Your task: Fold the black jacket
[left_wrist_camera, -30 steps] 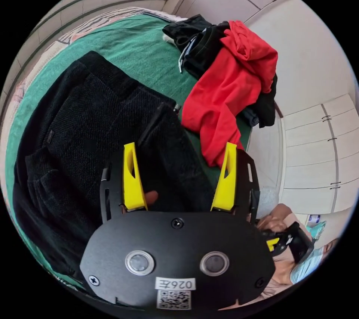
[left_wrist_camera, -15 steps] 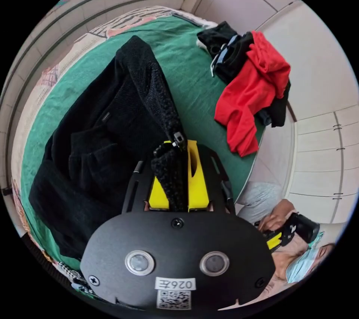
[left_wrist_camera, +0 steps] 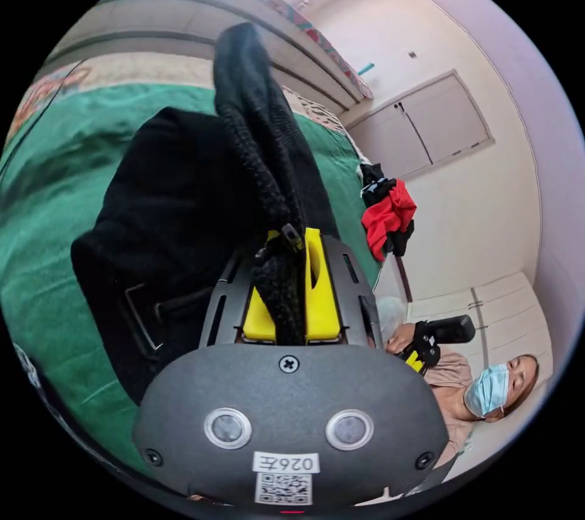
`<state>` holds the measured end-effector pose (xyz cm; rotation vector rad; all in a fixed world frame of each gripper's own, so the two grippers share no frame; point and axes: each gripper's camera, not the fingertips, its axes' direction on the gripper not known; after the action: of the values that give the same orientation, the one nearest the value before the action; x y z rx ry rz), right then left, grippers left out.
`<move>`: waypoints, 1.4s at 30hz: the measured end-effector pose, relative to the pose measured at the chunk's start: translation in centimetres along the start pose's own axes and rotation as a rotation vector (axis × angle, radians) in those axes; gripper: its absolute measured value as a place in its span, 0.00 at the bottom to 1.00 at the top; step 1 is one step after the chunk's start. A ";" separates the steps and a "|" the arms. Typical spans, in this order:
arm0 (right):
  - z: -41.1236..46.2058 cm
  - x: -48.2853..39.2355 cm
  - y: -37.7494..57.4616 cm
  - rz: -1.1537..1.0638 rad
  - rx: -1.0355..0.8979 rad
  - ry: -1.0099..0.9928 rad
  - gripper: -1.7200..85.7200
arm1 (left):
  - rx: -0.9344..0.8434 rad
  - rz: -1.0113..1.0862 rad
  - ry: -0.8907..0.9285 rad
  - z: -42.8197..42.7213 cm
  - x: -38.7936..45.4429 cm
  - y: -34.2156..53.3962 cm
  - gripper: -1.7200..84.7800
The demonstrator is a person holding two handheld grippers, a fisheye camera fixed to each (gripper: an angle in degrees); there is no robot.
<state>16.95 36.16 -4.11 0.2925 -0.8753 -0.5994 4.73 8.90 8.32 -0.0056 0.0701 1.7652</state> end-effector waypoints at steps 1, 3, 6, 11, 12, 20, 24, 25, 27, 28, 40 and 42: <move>1.5 0.3 0.1 0.005 -0.028 -0.009 0.01 | 0.004 -0.038 0.026 -0.3 -3.1 1.5 0.07; 6.4 1.6 0.9 0.045 -0.109 -0.060 0.01 | 0.016 -0.067 0.099 -0.4 -6.6 3.3 0.07; 9.8 2.5 1.6 0.097 -0.140 -0.101 0.00 | 0.099 -0.023 0.195 -1.7 -7.9 5.1 0.07; 13.8 1.7 2.2 0.042 -0.183 -0.084 0.00 | 0.160 0.034 0.167 -4.1 -6.7 7.6 0.07; 15.3 1.8 2.7 0.032 -0.212 -0.067 0.00 | 0.163 0.024 0.172 -4.2 -7.0 8.0 0.07; 15.5 4.0 6.2 0.024 -0.204 -0.073 0.00 | 0.253 -0.195 0.190 -7.4 -12.2 14.8 0.08; 8.2 3.8 8.5 -0.076 -0.147 0.001 0.01 | 0.379 -0.154 0.048 -12.7 -7.7 17.9 0.04; 7.0 4.2 9.0 -0.077 -0.128 0.039 0.01 | 0.358 -0.089 0.009 -13.3 -4.6 18.0 0.02; 2.9 6.7 11.1 -0.020 -0.034 0.261 0.01 | 0.291 0.027 -0.041 -12.6 0.8 17.6 0.01; 2.1 7.7 11.5 0.008 -0.010 0.317 0.01 | 0.242 0.110 -0.055 -11.2 4.5 17.3 0.01; 3.3 19.0 18.4 0.305 -0.186 0.264 0.01 | -0.139 0.265 -0.190 2.8 15.6 19.5 0.01; 0.2 21.2 16.9 0.379 -0.087 0.244 0.01 | -0.013 0.350 -0.100 1.5 19.1 19.7 0.01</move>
<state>33.48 36.89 17.35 0.1116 -0.6447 -0.2420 -18.23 23.94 9.83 0.0897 -0.0145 2.1128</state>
